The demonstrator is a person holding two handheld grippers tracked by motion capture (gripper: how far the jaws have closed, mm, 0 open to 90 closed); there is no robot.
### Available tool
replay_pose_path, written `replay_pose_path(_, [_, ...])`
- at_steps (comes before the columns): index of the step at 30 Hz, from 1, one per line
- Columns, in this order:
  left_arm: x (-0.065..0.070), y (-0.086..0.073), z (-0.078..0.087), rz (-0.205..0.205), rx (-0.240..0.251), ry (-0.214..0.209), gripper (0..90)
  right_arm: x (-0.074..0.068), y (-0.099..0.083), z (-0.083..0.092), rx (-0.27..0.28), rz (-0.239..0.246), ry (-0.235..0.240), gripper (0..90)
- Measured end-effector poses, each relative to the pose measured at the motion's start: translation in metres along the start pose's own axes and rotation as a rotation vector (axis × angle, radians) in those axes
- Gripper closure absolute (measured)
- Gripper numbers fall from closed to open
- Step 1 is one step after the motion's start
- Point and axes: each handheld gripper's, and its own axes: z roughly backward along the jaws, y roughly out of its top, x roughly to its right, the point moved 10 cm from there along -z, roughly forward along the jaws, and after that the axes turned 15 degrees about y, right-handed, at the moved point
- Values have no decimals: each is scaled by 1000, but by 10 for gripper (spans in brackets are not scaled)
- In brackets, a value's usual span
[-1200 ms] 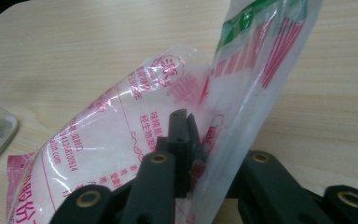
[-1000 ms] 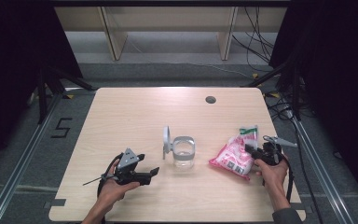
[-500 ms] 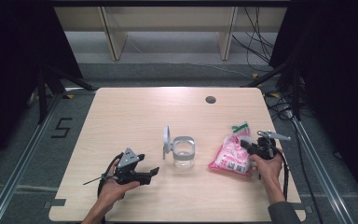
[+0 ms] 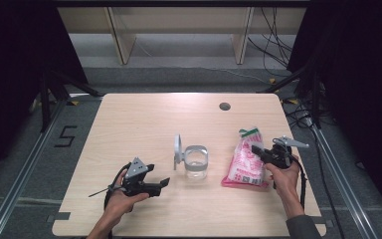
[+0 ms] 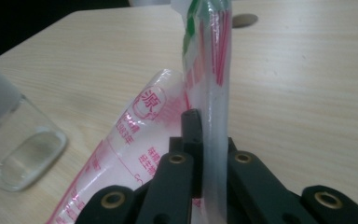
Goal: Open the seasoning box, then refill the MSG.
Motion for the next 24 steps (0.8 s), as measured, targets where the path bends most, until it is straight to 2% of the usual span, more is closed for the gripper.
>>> replay_pose_path(1, [0,0,0,2,0,1,198,-4,1,0,-11,1,9,900])
replay_pose_path(2, [0,0,0,3,1,1,198,-3,5,-1,0,56,20,900])
replay_pose_path(3, [0,1,0,5,2,-1,198,-8,6,-1,8,48,36,900])
replay_pose_path(4, [0,1,0,9,7,-4,198,-9,8,-2,5,56,32,900])
replay_pose_path(6, [1,2,1,9,10,-7,197,-19,7,-2,0,17,49,900])
replay_pose_path(7, [1,2,1,8,9,-7,198,-18,10,-3,15,61,43,900])
replay_pose_path(8, [0,2,1,8,11,-7,197,-18,11,-2,-2,81,36,900])
replay_pose_path(9, [0,2,1,8,10,-7,198,-21,12,0,5,78,50,900])
replay_pose_path(10, [0,2,1,8,11,-7,198,-27,12,0,14,40,62,900])
replay_pose_path(12, [0,2,1,10,10,-7,198,-31,17,-1,33,70,89,900])
replay_pose_path(13, [1,2,1,10,10,-7,198,-32,19,1,39,95,82,900])
replay_pose_path(15, [1,2,1,8,10,-7,197,-40,20,2,47,63,103,900])
replay_pose_path(18, [1,2,2,6,9,-3,198,-46,25,3,66,88,125,900])
replay_pose_path(19, [1,2,2,4,13,-2,198,-52,24,4,69,48,138,900])
replay_pose_path(21, [1,2,2,5,14,-4,198,-56,27,5,70,84,146,900])
replay_pose_path(22, [2,2,3,2,10,-9,198,-60,27,7,62,67,139,900])
replay_pose_path(23, [2,2,3,-1,14,-9,198,-63,28,7,71,74,153,900])
replay_pose_path(24, [2,2,3,-2,14,-10,198,-64,31,7,80,119,156,900])
